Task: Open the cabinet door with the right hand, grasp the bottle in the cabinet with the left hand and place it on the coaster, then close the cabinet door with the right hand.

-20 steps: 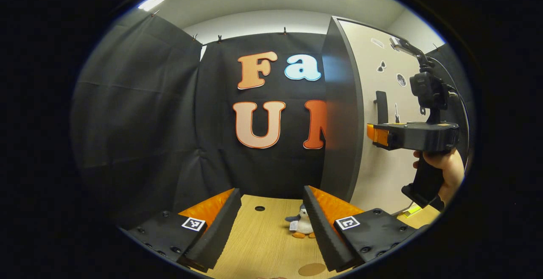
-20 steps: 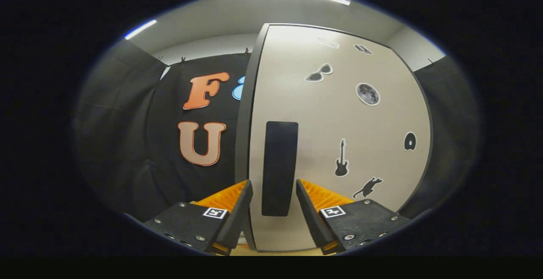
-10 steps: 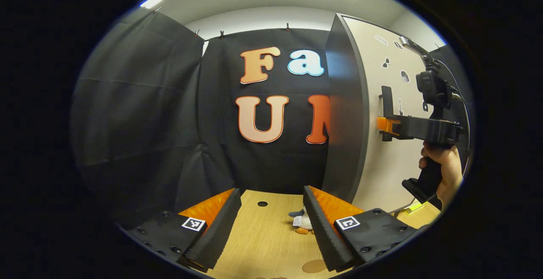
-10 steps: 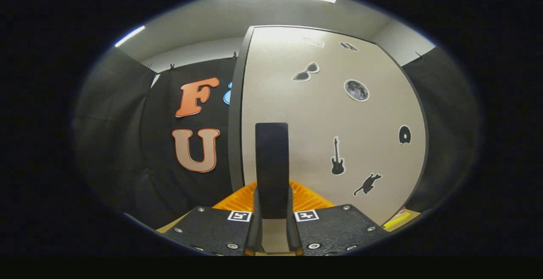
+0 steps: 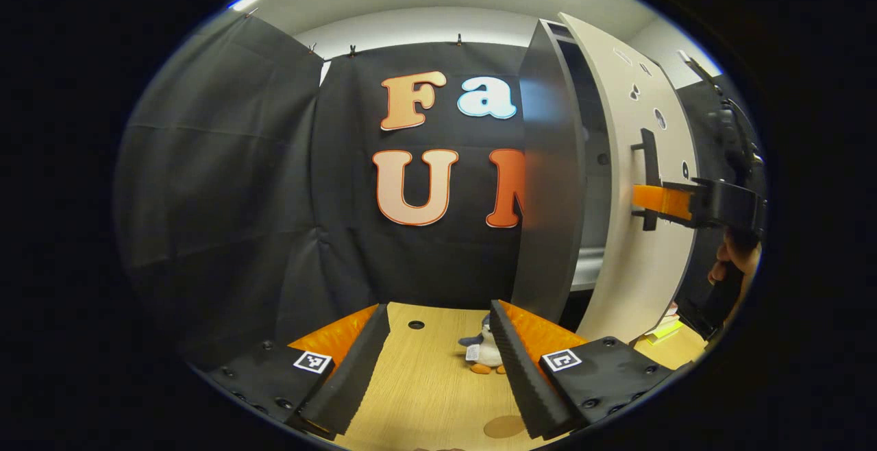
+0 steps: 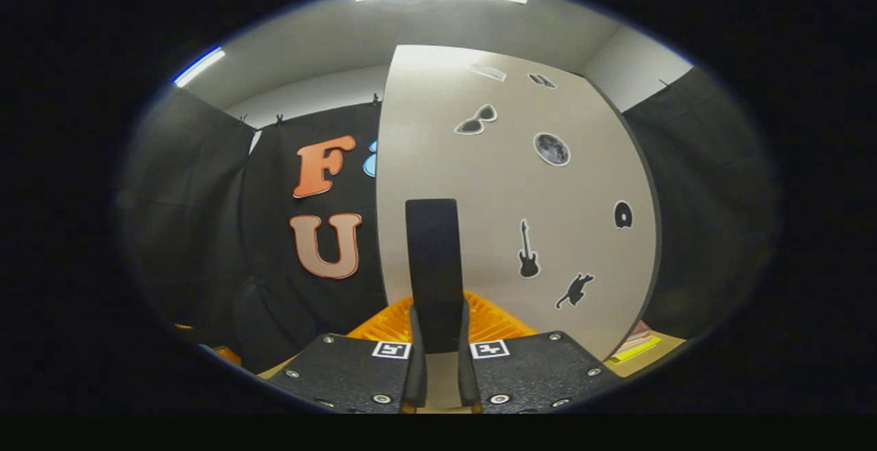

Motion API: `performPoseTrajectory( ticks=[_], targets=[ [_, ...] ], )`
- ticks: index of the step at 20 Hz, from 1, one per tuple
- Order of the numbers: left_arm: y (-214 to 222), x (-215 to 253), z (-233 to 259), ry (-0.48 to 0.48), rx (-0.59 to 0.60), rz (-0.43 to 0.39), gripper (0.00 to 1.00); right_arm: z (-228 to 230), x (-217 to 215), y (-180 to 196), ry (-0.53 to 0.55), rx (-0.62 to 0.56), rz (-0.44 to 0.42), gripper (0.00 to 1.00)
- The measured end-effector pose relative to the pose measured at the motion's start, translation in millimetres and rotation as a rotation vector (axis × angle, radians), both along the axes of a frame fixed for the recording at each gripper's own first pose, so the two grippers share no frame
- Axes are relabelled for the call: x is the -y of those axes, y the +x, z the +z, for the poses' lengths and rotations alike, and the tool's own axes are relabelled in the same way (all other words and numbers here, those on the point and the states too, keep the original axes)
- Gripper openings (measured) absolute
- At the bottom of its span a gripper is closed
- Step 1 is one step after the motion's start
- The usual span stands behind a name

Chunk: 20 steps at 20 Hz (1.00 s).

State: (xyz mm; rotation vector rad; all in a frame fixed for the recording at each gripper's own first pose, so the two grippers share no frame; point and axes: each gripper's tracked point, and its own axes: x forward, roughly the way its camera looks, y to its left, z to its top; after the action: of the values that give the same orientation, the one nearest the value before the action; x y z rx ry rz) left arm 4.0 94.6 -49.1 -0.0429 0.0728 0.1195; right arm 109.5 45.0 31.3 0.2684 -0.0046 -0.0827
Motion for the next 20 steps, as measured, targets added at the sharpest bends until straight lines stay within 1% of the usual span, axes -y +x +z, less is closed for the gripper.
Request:
performPoseTrajectory(
  ticks=[2, 3, 5, 9, 10, 11, 12, 13, 14, 16, 18, 20],
  targets=[
    [-5.8, 9.9, 3.9, 0.001, 0.012, -0.005, 0.97, -5.0, 12.8, -34.1, 0.006, 0.005, 0.018, 0.17],
    [-8.7, 16.4, 5.8, 0.002, 0.016, -0.006, 0.95, -5.6, 17.5, -48.9, 0.009, 0.0, 0.033, 0.17],
    [-13.0, 31.4, 8.7, -0.01, 0.026, -0.011, 0.98, -6.1, 27.6, -75.2, 0.02, -0.004, 0.067, 0.17],
    [-28.0, 61.3, 15.6, -0.037, 0.052, -0.011, 0.97, -3.2, 34.1, -84.8, 0.02, 0.003, 0.112, 0.17],
    [-30.7, 67.4, 15.2, -0.038, 0.054, -0.012, 0.96, -1.7, 37.3, -89.5, 0.023, 0.008, 0.116, 0.19],
    [-34.3, 72.3, 15.7, -0.034, 0.054, -0.011, 0.95, -1.1, 40.3, -94.6, 0.023, 0.01, 0.12, 0.17],
    [-38.3, 76.0, 15.8, -0.03, 0.052, -0.007, 0.95, -0.5, 44.5, -100.9, 0.027, 0.015, 0.122, 0.19],
    [-41.5, 79.2, 17.1, -0.027, 0.055, -0.003, 0.94, -0.9, 49.3, -107.9, 0.03, 0.015, 0.124, 0.17],
    [-43.7, 83.2, 18.6, -0.026, 0.057, 0.0, 0.98, -0.9, 55.0, -114.7, 0.033, 0.016, 0.126, 0.17],
    [-50.2, 93.5, 17.4, -0.028, 0.061, 0.001, 0.98, -2.0, 67.6, -129.1, 0.042, 0.01, 0.132, 0.15],
    [-55.5, 106.0, 18.4, -0.032, 0.063, -0.005, 0.98, -2.7, 80.9, -140.9, 0.054, 0.003, 0.141, 0.17],
    [-59.4, 122.5, 20.4, -0.034, 0.066, -0.021, 0.95, -5.5, 94.6, -153.4, 0.043, -0.005, 0.138, 0.14]
  ],
)
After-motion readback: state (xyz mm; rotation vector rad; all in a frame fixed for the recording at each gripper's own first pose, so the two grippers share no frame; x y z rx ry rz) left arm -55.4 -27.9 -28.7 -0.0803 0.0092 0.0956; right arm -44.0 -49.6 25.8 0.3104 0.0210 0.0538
